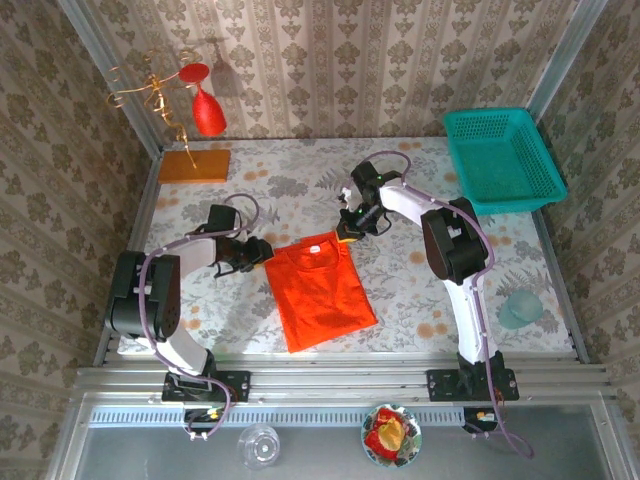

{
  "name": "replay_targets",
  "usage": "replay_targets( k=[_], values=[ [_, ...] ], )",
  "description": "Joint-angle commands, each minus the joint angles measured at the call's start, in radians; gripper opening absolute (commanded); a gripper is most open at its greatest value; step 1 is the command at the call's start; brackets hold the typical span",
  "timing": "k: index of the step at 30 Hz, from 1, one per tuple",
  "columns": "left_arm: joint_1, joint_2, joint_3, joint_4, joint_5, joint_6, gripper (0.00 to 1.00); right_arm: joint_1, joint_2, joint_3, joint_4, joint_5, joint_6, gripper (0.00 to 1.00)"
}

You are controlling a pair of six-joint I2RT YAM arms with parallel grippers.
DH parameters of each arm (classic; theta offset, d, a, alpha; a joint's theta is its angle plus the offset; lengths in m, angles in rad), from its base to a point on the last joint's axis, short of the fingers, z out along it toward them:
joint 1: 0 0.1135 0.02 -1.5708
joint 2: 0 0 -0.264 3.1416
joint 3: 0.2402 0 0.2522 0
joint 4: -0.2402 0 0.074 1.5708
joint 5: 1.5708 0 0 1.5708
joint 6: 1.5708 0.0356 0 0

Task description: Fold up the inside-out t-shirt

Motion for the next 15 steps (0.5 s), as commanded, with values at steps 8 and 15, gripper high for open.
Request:
replay_targets(
  k=[8,15],
  values=[
    [-0.079,-0.101,0.025,-0.022,0.014,0.009,0.04,-0.005,-0.002,0.013,-0.043,0.018,-0.015,0.0],
    [-0.106,-0.06,0.073,-0.021,0.0,0.03,0.04,-0.007,-0.01,-0.003,-0.039,0.017,-0.016,0.0]
  ],
)
